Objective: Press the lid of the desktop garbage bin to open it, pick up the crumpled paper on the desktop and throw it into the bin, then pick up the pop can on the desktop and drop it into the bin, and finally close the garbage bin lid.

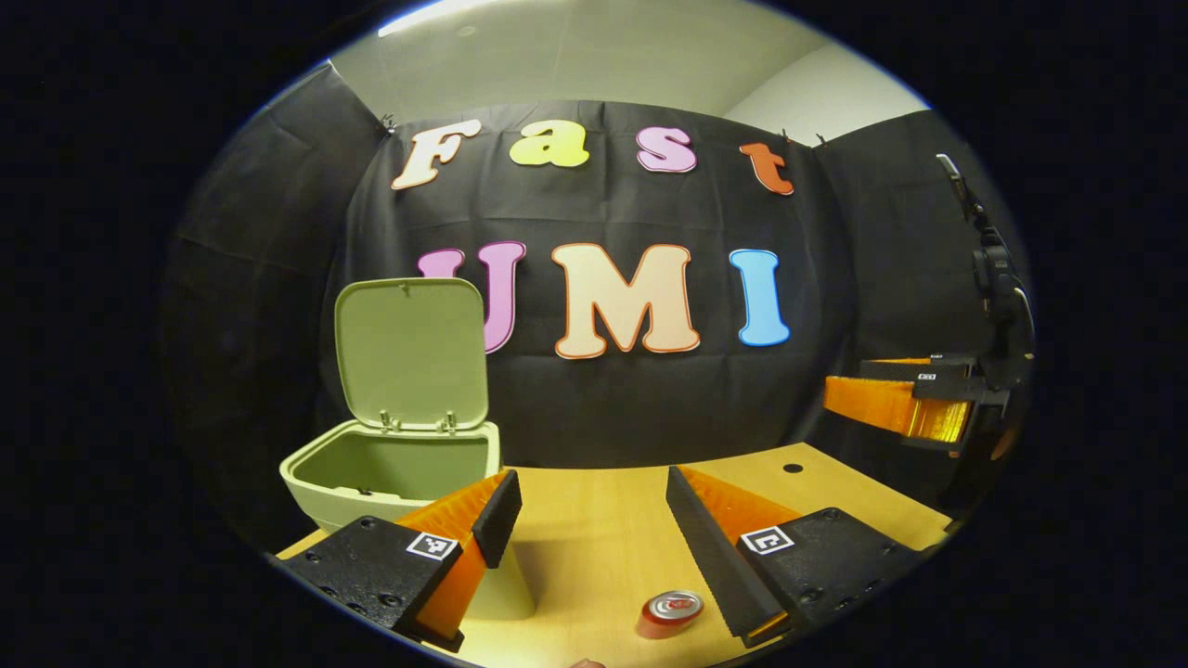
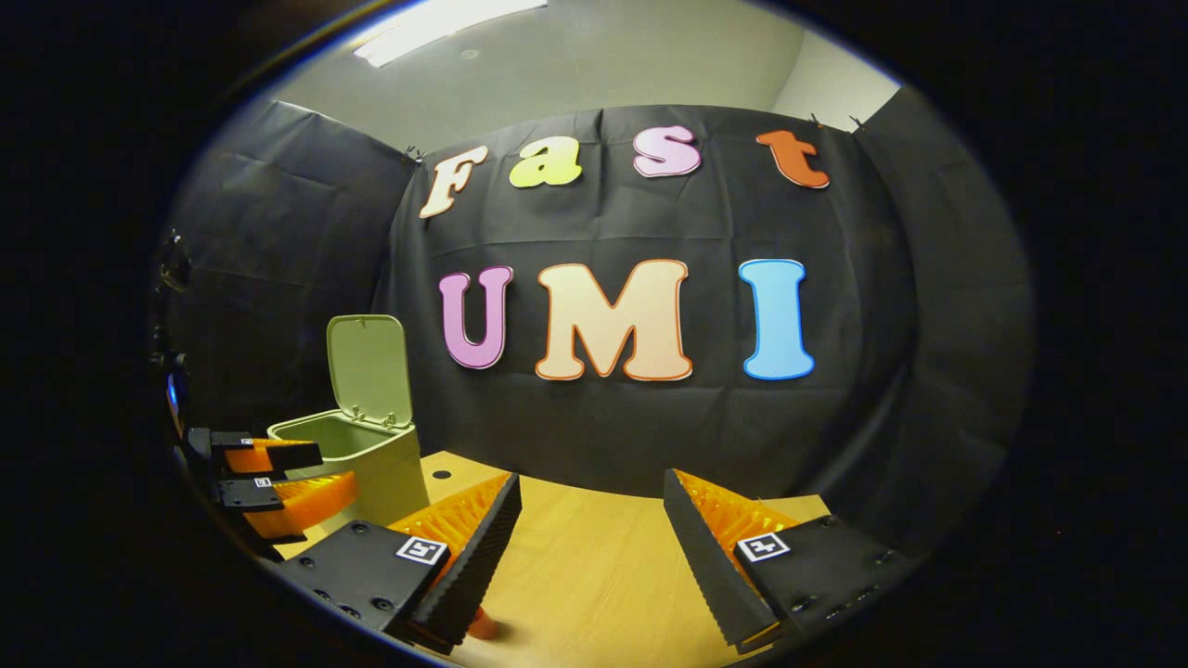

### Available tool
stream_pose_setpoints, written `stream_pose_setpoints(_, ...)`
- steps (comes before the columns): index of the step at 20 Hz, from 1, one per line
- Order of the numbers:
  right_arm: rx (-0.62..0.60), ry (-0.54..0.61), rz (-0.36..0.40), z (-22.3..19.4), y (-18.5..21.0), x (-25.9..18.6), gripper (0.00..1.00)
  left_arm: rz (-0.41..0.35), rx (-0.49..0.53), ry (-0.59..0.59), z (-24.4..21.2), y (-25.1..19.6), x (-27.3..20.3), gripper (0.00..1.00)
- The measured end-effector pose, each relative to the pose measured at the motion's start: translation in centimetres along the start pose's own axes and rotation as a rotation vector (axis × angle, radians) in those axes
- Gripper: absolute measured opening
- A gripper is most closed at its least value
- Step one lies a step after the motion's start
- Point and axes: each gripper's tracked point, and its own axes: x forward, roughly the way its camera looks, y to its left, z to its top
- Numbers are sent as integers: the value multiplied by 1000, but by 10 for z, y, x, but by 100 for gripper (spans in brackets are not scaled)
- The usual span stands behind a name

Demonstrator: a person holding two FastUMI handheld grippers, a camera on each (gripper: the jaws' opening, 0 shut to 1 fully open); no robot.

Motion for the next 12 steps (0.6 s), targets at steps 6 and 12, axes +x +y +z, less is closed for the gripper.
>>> stream_pose_setpoints(6, 18, 10, -49, -5, -37, -16, 97, -43, 3, 67, -34, -32, 5, 95)
stream_pose_setpoints(12, 26, 51, -91, -20, -67, -32, 97, -78, -4, 152, -76, -56, 10, 95)
